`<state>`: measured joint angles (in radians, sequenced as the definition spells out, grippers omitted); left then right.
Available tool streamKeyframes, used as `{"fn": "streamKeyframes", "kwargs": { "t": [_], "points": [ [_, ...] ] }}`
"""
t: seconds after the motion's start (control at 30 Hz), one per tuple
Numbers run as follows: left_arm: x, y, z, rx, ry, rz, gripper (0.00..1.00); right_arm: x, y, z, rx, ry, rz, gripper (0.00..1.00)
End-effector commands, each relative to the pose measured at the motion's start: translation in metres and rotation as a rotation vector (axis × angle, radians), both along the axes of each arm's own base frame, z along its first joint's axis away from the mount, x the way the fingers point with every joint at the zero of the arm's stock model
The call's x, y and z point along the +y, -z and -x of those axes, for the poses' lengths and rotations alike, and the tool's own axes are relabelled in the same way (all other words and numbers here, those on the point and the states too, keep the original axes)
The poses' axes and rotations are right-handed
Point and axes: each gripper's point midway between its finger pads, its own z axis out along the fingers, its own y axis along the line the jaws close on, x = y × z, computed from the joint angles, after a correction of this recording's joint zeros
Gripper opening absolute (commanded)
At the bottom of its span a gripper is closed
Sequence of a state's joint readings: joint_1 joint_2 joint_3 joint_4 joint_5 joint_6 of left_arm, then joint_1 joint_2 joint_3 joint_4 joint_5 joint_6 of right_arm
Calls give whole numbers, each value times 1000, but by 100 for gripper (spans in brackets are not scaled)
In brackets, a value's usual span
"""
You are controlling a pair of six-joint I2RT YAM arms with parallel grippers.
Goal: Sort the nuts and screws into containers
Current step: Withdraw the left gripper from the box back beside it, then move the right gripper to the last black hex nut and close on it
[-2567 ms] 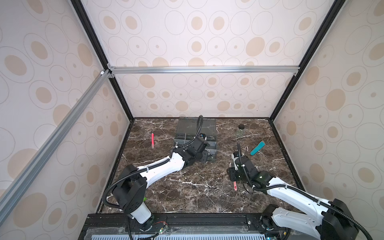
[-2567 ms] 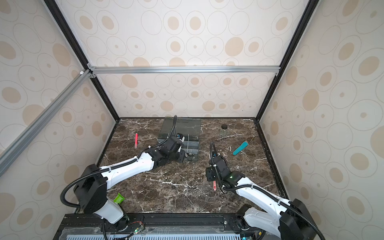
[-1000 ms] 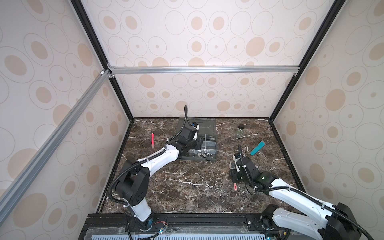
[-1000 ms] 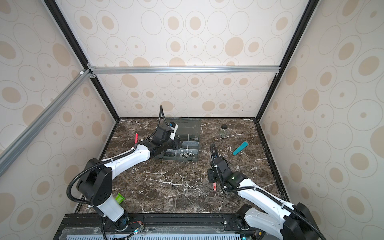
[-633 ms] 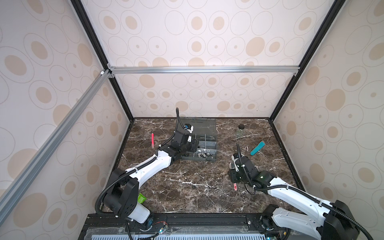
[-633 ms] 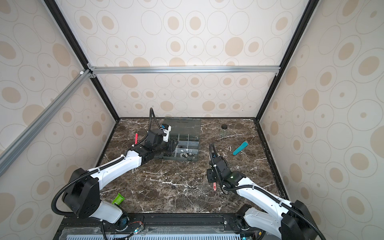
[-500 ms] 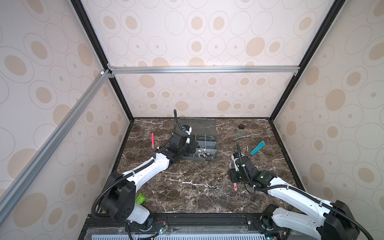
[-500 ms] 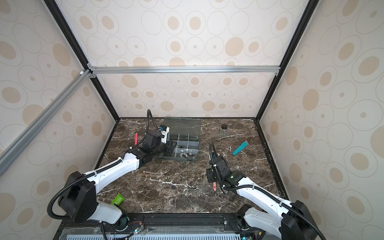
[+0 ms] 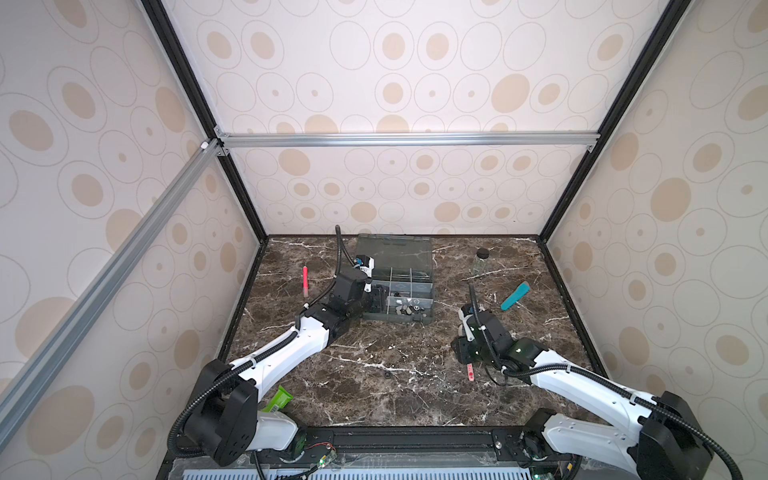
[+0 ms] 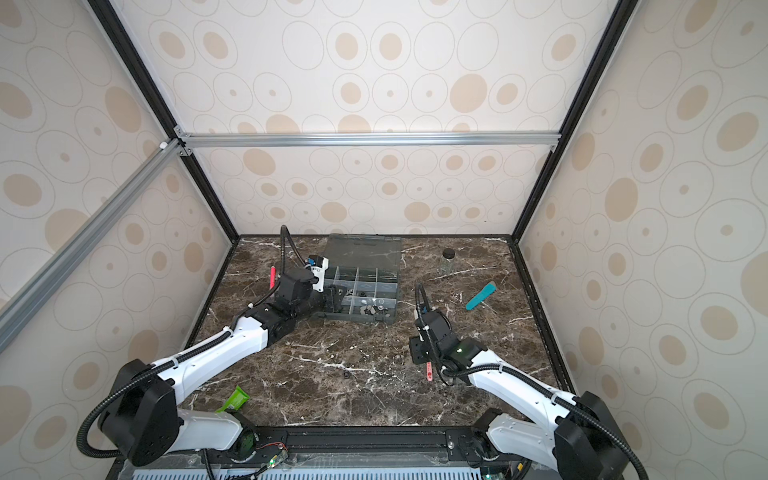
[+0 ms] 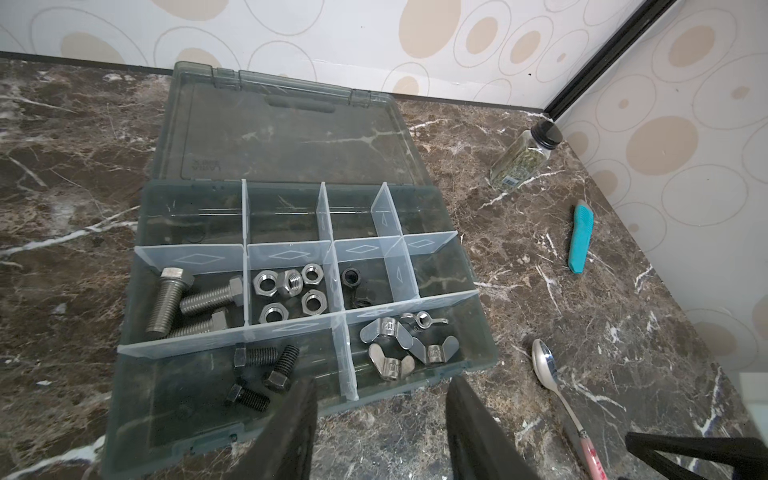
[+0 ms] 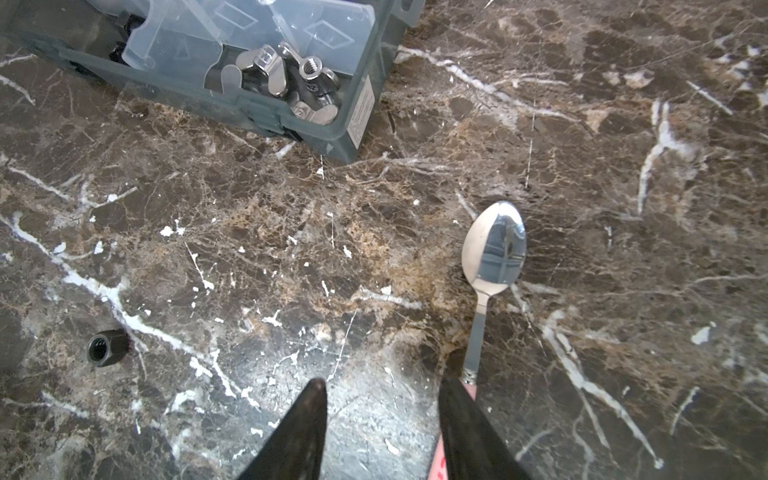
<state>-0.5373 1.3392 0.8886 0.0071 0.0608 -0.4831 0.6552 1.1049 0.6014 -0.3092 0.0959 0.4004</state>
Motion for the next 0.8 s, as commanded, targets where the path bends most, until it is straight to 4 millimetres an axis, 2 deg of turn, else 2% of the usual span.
{"fn": "streamKeyframes", "kwargs": {
  "t": [0.0,0.5,0.63,0.77],
  "points": [
    [9,-14,-1,-42,-42,38,51,11,-8,-4,-10,-29,-40,48],
    [34,-16,18,-81,-102,48,52,41,-7,0,-7,-150,-50,48],
    [37,-17,21,-95,-109,66,52,58,-5,3,-5,-205,-48,48],
    [42,-16,25,-103,-125,86,52,84,-3,9,4,-305,-28,48]
  ]
}}
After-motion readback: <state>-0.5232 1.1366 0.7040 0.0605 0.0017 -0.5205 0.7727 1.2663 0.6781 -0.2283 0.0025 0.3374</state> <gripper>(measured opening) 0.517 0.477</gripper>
